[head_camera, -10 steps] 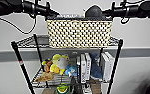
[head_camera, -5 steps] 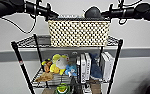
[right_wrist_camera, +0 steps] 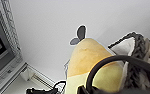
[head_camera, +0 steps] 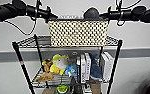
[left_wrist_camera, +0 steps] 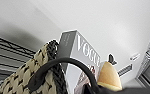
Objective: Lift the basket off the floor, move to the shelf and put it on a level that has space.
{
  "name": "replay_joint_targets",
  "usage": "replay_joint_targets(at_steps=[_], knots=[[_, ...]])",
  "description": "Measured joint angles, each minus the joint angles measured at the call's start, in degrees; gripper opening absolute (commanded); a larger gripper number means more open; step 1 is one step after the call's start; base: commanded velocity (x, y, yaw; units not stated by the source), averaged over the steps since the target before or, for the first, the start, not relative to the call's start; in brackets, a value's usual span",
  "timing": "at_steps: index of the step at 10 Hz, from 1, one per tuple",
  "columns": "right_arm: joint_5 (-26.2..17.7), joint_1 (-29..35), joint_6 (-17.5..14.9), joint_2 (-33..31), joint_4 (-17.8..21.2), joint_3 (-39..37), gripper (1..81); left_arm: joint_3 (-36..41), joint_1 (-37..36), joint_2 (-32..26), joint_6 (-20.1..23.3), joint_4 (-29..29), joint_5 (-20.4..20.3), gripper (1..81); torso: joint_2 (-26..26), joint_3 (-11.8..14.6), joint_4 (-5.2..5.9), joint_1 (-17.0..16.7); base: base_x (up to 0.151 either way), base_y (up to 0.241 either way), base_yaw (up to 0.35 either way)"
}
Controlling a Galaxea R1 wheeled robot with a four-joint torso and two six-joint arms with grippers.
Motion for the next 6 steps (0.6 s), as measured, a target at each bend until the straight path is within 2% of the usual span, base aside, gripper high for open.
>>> replay_joint_targets(at_steps=[1, 2, 3, 6], knots=[[0.0, -0.2, 0.0, 0.0, 0.0, -0.2, 1.0, 0.0, 0.0, 0.0, 0.0, 0.2, -0.1, 1.0, 0.0, 0.0, 0.00, 0.0, 0.000, 0.000, 0.000], [0.0, -0.3, 0.0, 0.0, 0.0, -0.2, 1.0, 0.6, 0.0, -0.1, 0.9, 1.0, 0.0, 81.1, 0.0, 0.0, 0.00, 0.0, 0.000, 0.000, 0.000], [0.1, -0.3, 0.0, 0.0, 0.0, -0.2, 1.0, 1.0, 0.1, -0.1, 0.2, 0.0, -1.2, 81.1, 0.0, 0.0, 0.00, 0.0, 0.000, 0.000, 0.000], [0.1, -0.4, 0.0, 0.0, 0.0, -0.2, 1.0, 1.3, 0.0, -0.2, 0.2, 0.4, -1.0, 81.1, 0.0, 0.0, 0.00, 0.0, 0.000, 0.000, 0.000]])
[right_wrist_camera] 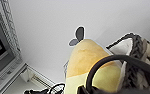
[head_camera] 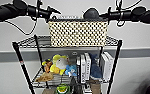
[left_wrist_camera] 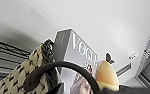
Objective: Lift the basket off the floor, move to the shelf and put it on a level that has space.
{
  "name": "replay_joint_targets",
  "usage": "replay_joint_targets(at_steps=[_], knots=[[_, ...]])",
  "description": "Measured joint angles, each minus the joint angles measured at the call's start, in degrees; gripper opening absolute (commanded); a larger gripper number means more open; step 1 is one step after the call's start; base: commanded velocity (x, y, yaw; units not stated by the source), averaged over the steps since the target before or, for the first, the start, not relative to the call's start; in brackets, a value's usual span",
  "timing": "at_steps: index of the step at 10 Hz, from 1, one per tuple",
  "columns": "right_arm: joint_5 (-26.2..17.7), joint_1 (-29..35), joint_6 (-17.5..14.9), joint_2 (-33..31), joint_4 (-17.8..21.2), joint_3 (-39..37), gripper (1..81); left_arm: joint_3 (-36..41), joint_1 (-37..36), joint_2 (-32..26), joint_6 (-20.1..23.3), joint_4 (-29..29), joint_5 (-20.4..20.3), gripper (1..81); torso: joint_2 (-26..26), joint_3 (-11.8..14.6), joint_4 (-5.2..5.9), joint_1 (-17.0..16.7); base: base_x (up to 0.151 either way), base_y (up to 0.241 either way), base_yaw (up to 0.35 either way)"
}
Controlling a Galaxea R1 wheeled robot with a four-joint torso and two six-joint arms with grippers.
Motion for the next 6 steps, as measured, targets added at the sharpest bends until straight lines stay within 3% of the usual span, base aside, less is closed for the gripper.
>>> replay_joint_targets(at_steps=[2, 3, 6], knots=[[0.0, 0.0, 0.0, 0.0, 0.0, 0.0, 1.0, 0.1, 0.0, -0.2, 0.0, 0.0, 0.0, 81.1, 0.0, 0.0, 0.00, 0.0, 0.000, 0.000, 0.000], [-0.3, 0.0, 0.2, -0.2, -0.3, 0.0, 81.1, 0.3, 0.0, -0.6, 0.0, 0.0, 0.0, 81.1, 0.0, 0.0, 0.00, 0.0, 0.000, 0.000, 0.000], [0.5, 0.6, -0.7, -1.5, -0.8, 1.6, 81.1, 2.1, -0.2, -2.1, 0.1, -0.1, -0.3, 81.1, 0.0, 0.0, 0.00, 0.0, 0.000, 0.000, 0.000]])
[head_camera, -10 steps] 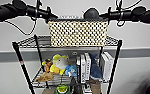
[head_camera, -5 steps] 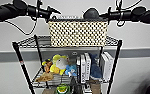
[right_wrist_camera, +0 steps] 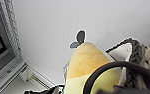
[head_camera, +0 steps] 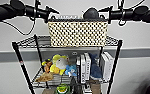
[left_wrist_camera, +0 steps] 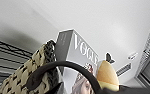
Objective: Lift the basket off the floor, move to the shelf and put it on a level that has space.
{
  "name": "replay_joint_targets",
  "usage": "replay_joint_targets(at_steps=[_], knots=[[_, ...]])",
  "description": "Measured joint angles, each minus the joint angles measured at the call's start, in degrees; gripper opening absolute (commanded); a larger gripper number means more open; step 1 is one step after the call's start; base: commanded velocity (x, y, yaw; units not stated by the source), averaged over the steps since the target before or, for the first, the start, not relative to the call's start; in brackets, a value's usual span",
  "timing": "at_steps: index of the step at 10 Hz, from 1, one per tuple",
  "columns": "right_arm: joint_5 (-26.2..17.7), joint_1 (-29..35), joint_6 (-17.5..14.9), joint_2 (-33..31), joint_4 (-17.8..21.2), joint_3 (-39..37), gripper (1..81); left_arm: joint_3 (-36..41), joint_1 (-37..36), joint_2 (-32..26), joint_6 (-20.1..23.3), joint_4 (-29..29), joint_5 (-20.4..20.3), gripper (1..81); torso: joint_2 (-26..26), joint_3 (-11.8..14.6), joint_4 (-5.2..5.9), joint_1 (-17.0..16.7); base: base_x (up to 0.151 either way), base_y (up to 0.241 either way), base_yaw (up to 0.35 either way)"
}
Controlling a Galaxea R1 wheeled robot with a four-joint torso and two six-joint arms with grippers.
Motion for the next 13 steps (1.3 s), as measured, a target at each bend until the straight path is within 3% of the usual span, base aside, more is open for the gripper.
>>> replay_joint_targets(at_steps=[2, 13], knots=[[-0.8, 0.4, -0.1, -2.4, -0.8, 2.2, 81.1, 1.2, 0.8, -2.7, -0.2, 1.6, 3.2, 81.1, 0.0, 0.0, 0.00, 0.0, 0.000, 0.000, 0.000], [-2.9, 2.8, 0.1, -20.3, -2.3, 13.5, 81.1, 12.1, -4.7, -18.4, -0.2, 3.4, 5.4, 81.1, 0.1, -0.1, 0.00, 0.1, 0.000, 0.000, 0.000]])
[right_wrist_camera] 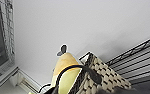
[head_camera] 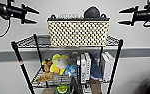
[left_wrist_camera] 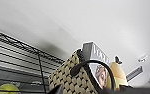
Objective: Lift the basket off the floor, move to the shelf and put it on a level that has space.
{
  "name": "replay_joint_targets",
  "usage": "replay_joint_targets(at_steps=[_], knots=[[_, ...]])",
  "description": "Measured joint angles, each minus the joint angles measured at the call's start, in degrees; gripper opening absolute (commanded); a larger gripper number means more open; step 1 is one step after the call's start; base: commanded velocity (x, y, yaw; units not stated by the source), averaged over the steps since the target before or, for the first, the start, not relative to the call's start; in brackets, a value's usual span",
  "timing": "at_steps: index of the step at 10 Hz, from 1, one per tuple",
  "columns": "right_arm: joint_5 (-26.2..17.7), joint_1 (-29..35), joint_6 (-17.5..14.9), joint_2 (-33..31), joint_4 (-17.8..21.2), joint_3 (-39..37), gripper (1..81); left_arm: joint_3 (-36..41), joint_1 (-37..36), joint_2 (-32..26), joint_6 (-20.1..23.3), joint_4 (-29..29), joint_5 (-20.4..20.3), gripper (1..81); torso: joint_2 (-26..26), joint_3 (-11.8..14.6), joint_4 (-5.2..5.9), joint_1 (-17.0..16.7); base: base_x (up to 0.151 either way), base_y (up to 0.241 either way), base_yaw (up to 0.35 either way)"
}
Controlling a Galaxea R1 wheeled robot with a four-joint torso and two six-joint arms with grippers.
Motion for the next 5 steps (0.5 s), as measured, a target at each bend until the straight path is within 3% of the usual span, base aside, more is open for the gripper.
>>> replay_joint_targets(at_steps=[3, 5], knots=[[-0.8, 0.0, 0.2, -7.6, -2.1, 2.8, 81.1, 6.0, -1.0, -6.1, 0.0, 2.1, 0.1, 81.1, 0.0, 0.0, 0.00, 0.0, 0.000, 0.000, 0.000], [-2.6, -0.2, 0.5, -11.7, -4.6, 4.8, 81.1, 7.5, -1.1, -11.3, 0.0, 4.3, 2.3, 81.1, 0.0, 0.0, 0.00, 0.0, 0.000, 0.000, 0.000]])
